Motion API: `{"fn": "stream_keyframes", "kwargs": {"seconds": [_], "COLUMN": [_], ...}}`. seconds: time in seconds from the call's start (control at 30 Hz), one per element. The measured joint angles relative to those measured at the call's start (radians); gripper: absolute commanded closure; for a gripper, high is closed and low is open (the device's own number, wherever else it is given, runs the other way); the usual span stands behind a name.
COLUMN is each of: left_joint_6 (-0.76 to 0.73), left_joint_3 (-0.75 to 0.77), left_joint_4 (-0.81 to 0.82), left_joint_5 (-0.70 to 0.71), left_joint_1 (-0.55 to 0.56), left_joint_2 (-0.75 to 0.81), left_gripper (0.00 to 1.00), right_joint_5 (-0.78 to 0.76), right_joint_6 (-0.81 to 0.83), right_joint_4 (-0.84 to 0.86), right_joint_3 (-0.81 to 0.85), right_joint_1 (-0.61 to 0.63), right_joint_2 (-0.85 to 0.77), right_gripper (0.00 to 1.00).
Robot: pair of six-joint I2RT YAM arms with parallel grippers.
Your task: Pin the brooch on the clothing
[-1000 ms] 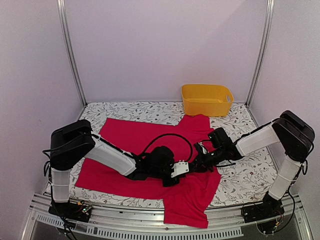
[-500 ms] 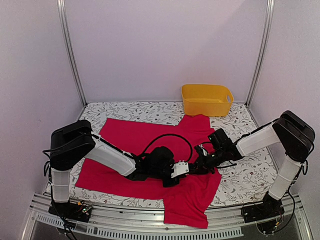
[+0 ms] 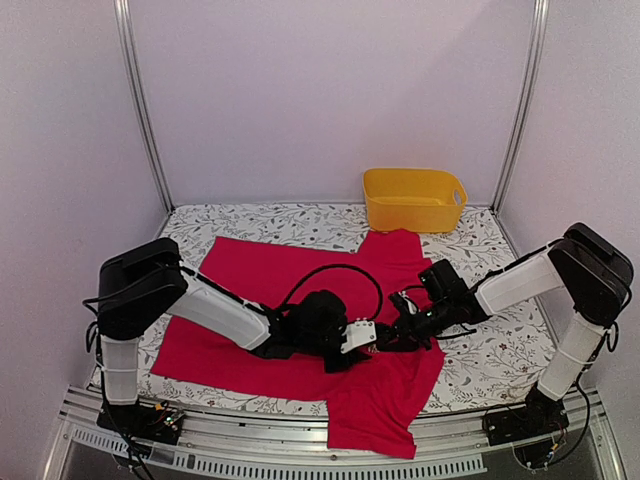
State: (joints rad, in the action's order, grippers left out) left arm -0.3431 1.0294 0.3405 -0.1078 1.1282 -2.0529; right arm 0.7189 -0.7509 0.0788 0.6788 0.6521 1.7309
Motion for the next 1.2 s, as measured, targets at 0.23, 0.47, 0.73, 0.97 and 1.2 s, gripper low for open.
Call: {"fn": "stream_keyframes", "kwargs": {"seconds": [0.23,0.47,0.73,0.97,1.2], "left_joint_6": [0.103,0.307,0.505,0.726,0.801], "left_joint_3": [-0.013,-0.045,-0.087,-0.171,-0.265], "left_joint_4": [-0.087,-0.031,0.094,0.341,0.569], "left_joint_5": [-0.092,-0.312,-0.381,-0.346,-0.298], "left_joint_1": [-0.029,-0.100,-0.119,-0.125,-0.117], "left_joint_2": [0.089,0.122,0.093,0.041,-0.013], "left_gripper": [0.58,0.57,0.50,0.50,0.47], "right_joint_5": [0.002,0.006,0.026,0.047,0.051], "right_joint_6": [0.029,0.067,0.084,0.094,0.118], "right_joint_4": [0.011,0.026,0.090,0.144,0.170], "right_joint_3": [-0.005,-0.007,-0.048,-0.092,-0.105], "right_joint_1": [0.000,0.000,0.000,0.000,0.000], "right_joint_2": [-0.001,-0.001,-0.002,-0.004,-0.021], "right_gripper": [1.00,1.00,1.00,1.00,1.00]}}
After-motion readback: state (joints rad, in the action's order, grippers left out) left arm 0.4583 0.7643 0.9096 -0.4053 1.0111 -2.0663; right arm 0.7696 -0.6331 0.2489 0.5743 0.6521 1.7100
